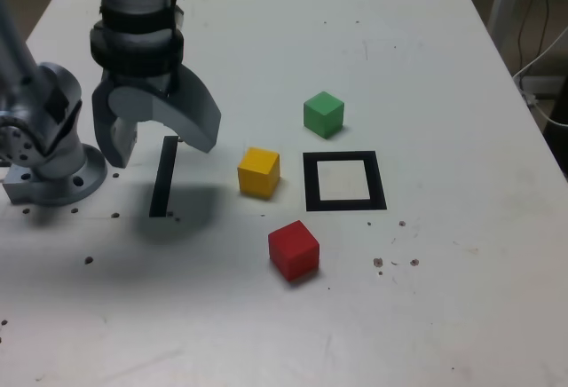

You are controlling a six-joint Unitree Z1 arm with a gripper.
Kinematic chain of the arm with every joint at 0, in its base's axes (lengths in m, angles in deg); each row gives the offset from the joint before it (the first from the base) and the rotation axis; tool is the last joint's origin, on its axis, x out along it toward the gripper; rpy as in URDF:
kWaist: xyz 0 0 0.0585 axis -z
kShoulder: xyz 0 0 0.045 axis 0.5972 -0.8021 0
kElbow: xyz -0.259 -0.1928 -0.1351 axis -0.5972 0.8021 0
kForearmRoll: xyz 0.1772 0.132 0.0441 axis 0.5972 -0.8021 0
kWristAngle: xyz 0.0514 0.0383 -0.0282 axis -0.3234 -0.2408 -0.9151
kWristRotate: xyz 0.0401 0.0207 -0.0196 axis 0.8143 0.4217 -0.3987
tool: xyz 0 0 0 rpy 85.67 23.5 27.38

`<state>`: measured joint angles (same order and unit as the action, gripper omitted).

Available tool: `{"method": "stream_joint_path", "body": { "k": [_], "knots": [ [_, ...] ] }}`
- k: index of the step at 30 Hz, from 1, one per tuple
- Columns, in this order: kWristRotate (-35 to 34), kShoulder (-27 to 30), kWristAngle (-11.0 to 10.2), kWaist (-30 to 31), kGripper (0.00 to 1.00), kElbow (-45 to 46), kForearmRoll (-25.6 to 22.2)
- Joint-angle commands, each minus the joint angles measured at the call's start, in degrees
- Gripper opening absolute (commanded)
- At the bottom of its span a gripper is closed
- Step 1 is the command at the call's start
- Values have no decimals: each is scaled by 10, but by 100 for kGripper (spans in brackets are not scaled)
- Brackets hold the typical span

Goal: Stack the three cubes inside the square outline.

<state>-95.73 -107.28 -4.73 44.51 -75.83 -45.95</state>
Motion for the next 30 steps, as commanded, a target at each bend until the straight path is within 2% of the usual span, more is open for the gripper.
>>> {"method": "stream_joint_path", "body": {
  "k": [1, 8, 16, 19, 22, 30],
  "knots": [
    [-41, -16, 11, 32, 100, -26, -5],
    [-133, -79, 30, 106, 100, -120, -37],
    [-211, -147, 34, 162, 100, -220, -91],
    [-228, -165, 33, 174, 100, -238, -82],
    [-241, -182, 35, 185, 100, -249, -53],
    [-247, -235, 66, 194, 100, -271, -25]
  ]
}}
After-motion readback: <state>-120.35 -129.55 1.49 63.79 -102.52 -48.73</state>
